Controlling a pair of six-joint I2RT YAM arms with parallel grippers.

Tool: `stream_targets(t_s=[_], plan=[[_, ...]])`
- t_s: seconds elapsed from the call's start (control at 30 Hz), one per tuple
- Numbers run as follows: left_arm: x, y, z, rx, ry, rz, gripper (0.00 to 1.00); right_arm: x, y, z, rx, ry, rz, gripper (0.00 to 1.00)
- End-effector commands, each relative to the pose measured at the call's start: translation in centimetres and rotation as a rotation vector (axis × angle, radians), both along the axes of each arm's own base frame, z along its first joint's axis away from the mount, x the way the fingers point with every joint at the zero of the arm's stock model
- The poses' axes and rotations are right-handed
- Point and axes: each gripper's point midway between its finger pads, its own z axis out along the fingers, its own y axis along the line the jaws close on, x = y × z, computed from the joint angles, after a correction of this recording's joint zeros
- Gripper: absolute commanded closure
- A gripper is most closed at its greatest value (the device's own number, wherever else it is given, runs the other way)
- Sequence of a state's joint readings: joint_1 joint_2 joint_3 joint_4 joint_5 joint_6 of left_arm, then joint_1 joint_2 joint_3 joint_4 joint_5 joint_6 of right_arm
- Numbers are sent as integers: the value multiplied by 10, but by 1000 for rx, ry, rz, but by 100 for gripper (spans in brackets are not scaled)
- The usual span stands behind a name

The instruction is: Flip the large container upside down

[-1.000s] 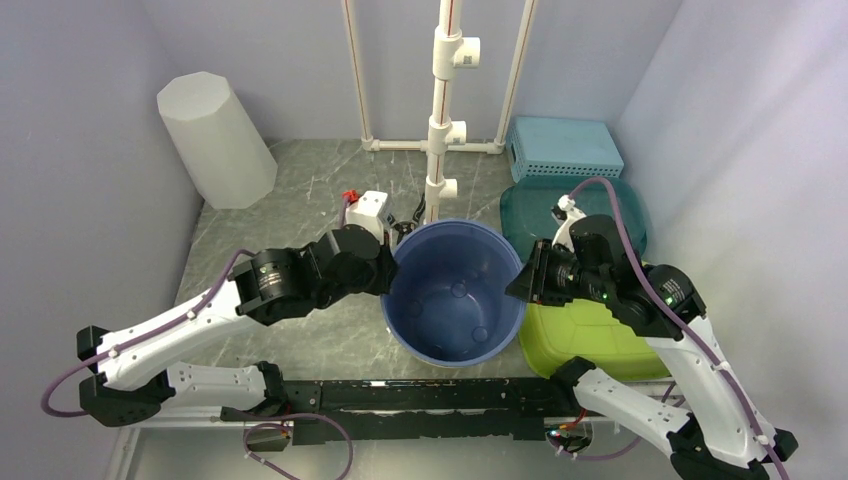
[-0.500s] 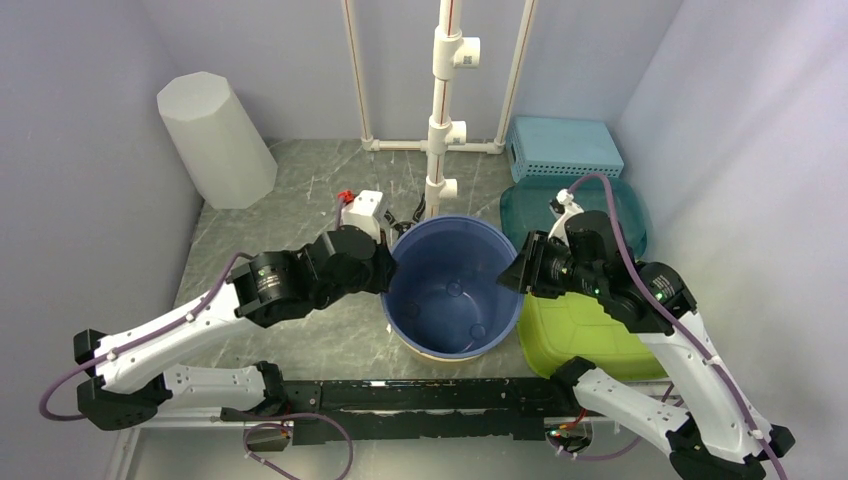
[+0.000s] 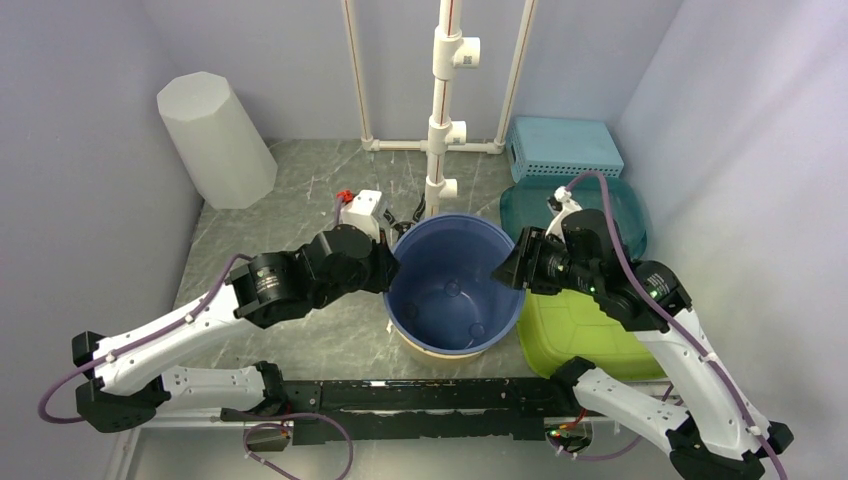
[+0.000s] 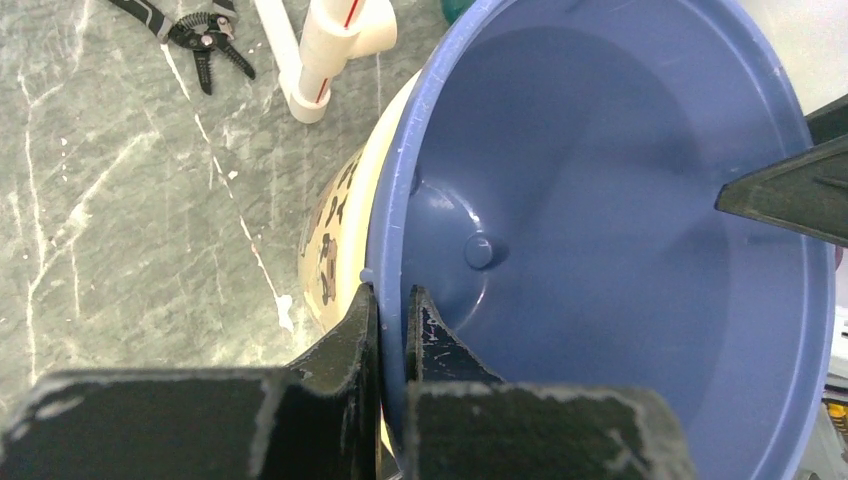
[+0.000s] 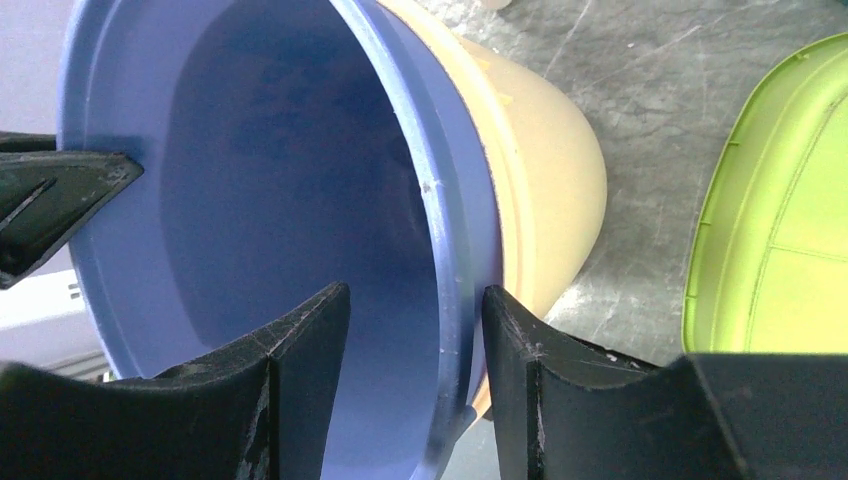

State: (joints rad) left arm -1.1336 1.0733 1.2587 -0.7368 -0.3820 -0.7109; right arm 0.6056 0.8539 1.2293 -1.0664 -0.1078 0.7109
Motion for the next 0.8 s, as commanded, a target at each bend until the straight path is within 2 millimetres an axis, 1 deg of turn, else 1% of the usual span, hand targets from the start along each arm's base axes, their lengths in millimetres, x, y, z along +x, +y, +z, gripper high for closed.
stream_targets(t_s=[0.0, 0.17, 0.23, 0.27, 0.3, 0.33, 0.37, 0.43, 0.5, 0.57, 0.6, 0.7, 0.77], plan=[[-58, -85, 69, -368, -25, -416, 97, 11, 47, -13, 78, 51, 98, 46], [-57, -85, 72, -369, -32, -418, 97, 10, 62, -18, 68, 57, 141, 46], [-58, -83, 73, -368, -35, -420, 97, 10, 64, -23, 40, 64, 139, 46], [-58, -83, 73, -370, -36, -419, 97, 11, 62, -28, 12, 67, 126, 48], [-58, -82, 74, -373, -38, -419, 97, 12, 59, -31, -18, 71, 111, 52], [-59, -81, 75, -377, -40, -418, 97, 14, 57, -32, -41, 67, 94, 58], [-59, -80, 77, -382, -46, -418, 97, 14, 56, -31, -55, 58, 88, 70], [-60, -78, 82, -389, -55, -422, 97, 16, 54, -24, -67, 35, 78, 91], [-60, -76, 86, -384, -65, -427, 97, 20, 50, -16, -88, 9, 59, 100], [-59, -72, 84, -351, -64, -416, 97, 23, 43, -8, -108, -14, 36, 100], [-56, -67, 81, -321, -62, -396, 92, 23, 40, -4, -114, -25, 31, 100], [-46, -43, 72, -234, -66, -307, 61, 23, 24, 8, -146, -57, -4, 100], [-44, -21, 72, -225, -75, -250, 48, 24, 11, 16, -145, -75, -37, 100]])
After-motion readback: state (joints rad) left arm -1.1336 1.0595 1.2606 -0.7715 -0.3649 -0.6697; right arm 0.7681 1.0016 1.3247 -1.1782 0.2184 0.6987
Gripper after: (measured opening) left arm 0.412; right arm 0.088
